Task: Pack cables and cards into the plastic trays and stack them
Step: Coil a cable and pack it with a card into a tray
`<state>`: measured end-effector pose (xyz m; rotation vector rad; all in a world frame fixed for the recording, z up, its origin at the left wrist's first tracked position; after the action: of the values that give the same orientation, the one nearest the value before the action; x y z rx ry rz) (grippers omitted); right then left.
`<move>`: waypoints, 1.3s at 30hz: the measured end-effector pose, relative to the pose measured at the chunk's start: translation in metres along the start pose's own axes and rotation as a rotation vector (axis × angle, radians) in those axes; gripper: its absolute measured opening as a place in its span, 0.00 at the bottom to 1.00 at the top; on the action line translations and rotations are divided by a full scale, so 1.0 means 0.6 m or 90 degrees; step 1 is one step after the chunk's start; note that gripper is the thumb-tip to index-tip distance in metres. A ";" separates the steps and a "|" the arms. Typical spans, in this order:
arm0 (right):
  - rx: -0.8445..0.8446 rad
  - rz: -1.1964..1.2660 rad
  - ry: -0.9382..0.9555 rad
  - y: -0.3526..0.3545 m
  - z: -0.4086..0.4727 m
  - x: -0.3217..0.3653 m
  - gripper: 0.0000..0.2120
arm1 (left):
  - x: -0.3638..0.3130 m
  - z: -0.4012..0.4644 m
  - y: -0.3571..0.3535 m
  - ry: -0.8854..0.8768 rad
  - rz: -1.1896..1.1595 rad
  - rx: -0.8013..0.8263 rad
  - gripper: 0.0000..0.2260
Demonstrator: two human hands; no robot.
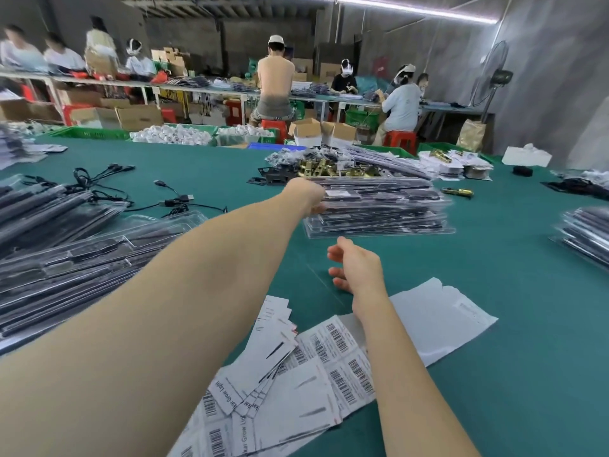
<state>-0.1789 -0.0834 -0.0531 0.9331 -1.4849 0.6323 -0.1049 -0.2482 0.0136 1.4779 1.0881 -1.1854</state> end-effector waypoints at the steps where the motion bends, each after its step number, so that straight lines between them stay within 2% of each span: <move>1: -0.001 -0.004 0.003 0.000 0.000 0.000 0.12 | 0.008 0.007 0.002 -0.016 0.084 -0.026 0.14; 3: 0.001 -0.011 0.006 -0.001 0.001 0.000 0.13 | 0.023 0.010 0.007 -0.033 0.234 -0.081 0.14; 5: 0.000 -0.014 0.010 0.001 0.001 0.001 0.13 | 0.030 0.016 0.012 -0.046 0.315 -0.112 0.22; 10: 0.000 -0.036 0.015 0.005 -0.003 -0.001 0.12 | 0.037 -0.001 0.030 -0.032 0.225 -0.120 0.31; 13: -0.005 -0.041 0.016 0.004 -0.003 -0.002 0.12 | 0.052 -0.049 0.048 -0.099 0.174 -0.139 0.23; 15: -0.010 -0.056 0.026 0.003 -0.003 0.000 0.11 | 0.077 -0.087 0.051 -0.115 0.194 -0.082 0.14; 17: -0.008 -0.079 0.046 -0.002 -0.004 0.000 0.10 | 0.101 -0.131 0.056 -0.126 0.234 -0.008 0.09; 22: -0.009 -0.159 0.084 -0.007 -0.010 0.000 0.06 | 0.150 -0.204 0.081 -0.177 0.302 0.041 0.07; 27: 0.028 -0.224 0.109 -0.009 -0.013 0.007 0.04 | 0.155 -0.216 0.090 -0.219 0.300 0.015 0.05; 32: 0.091 -0.368 0.231 -0.041 -0.026 0.038 0.02 | 0.162 -0.227 0.082 -0.260 0.329 -0.003 0.06; 36: 0.109 -0.439 0.274 -0.065 -0.035 0.042 0.02 | 0.159 -0.232 0.082 -0.246 0.348 0.005 0.10; 39: 0.091 -0.474 0.329 -0.073 -0.044 0.047 0.04 | 0.153 -0.241 0.080 -0.231 0.384 0.030 0.04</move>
<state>-0.1268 -0.0901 -0.0275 1.2242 -0.5683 0.3788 -0.0197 -0.1075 -0.0545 1.4129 0.3294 -0.9876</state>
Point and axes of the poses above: each hand's wrist, its own z-axis towards the middle knuckle, its own y-axis out of the back of the hand, x = y × z, the point moved 4 cm from there along z, towards the middle knuckle, and after that the axes turned 6 degrees about -z, right-handed, at the moved point
